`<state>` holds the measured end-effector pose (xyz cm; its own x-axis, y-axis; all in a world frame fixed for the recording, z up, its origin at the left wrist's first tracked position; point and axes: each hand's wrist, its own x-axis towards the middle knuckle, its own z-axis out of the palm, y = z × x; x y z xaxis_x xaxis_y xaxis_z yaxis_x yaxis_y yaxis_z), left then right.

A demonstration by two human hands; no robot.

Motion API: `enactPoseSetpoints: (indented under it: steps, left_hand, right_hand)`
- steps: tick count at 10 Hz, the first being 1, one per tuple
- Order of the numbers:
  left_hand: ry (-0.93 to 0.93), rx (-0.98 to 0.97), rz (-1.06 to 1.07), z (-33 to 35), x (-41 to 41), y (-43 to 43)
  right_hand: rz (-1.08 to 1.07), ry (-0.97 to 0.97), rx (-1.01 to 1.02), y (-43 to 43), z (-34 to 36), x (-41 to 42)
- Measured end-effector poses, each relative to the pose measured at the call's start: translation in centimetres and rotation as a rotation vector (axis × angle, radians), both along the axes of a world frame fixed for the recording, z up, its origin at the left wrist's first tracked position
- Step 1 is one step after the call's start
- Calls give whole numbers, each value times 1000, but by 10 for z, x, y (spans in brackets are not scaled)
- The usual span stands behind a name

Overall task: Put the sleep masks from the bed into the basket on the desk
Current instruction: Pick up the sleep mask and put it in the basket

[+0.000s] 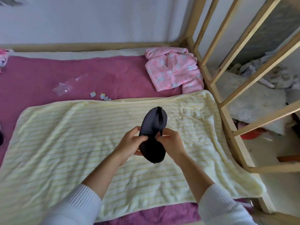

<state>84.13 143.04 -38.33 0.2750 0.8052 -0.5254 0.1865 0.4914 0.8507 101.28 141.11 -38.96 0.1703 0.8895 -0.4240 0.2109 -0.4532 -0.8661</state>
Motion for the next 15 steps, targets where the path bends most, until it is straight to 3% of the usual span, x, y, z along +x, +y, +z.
enactPoseSetpoints:
  steps: [2,4,5,8,9,10,11,12,13,14,15]
  left_hand:
    - [-29,81,175,33,-25,-18]
    - [-343,-92,398,54,-47,-26]
    - [-528,-152,461,58,-55,-30]
    - [-211,69,508,69,-61,-37]
    - [-108,117,478,77,-63,-38]
    - [-1,202,364,83,-60,-39]
    - [24,246,318,85,-51,-41]
    - [93,287,283,85,-47,-43]
    - [175,327,309,85,-50,-45]
    - [207,401,356,91,-52,-46]
    - [217,487,360,101,-54,-46]
  right_hand:
    - [-31,178,101,-8,40,1]
    - [-20,482,100,-10,68,2]
    - [54,498,96,-14,74,-1]
    - [133,469,118,-13,103,7]
    - [51,570,100,-14,114,11]
    - [-59,823,102,-16,123,14]
    - [-190,802,329,-23,136,1]
    - [353,-278,376,-35,135,9]
    - [248,-642,547,-8,135,1]
    - [357,-1086,528,-5,137,0]
    - [535,-1318,368,0,141,2]
